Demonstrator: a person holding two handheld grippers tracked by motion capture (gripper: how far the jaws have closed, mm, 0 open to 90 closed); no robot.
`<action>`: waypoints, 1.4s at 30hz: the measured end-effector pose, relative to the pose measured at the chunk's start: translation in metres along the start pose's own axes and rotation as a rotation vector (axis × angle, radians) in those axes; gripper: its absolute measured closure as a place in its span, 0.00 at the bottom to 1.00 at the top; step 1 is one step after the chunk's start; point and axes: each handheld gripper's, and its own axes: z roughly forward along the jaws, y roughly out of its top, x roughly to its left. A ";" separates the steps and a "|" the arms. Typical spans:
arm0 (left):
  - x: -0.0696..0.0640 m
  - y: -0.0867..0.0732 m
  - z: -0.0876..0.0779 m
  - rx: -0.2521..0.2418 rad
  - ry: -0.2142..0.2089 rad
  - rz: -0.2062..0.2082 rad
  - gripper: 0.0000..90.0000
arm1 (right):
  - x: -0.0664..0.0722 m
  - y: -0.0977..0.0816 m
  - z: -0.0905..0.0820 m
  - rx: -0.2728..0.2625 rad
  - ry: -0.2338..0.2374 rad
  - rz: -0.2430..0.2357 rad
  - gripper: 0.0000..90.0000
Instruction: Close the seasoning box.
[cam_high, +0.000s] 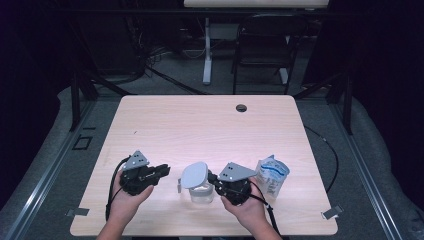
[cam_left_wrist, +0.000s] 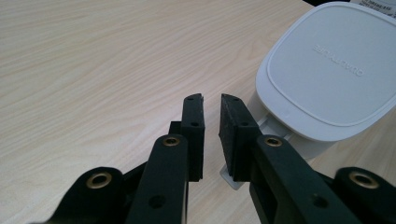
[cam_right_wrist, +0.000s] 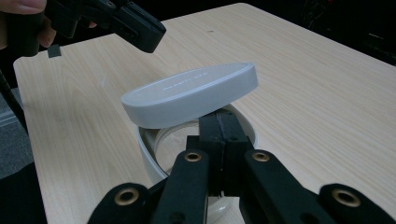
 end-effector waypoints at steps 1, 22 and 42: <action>0.000 0.000 0.000 -0.001 -0.001 -0.002 0.88 | 0.000 0.000 0.000 0.000 0.000 0.000 1.00; 0.002 -0.003 0.003 -0.008 0.003 -0.012 0.78 | 0.004 0.009 0.001 -0.006 0.000 -0.015 1.00; 0.004 -0.003 0.000 -0.020 0.017 -0.004 0.76 | 0.010 0.021 0.006 -0.008 0.016 -0.038 1.00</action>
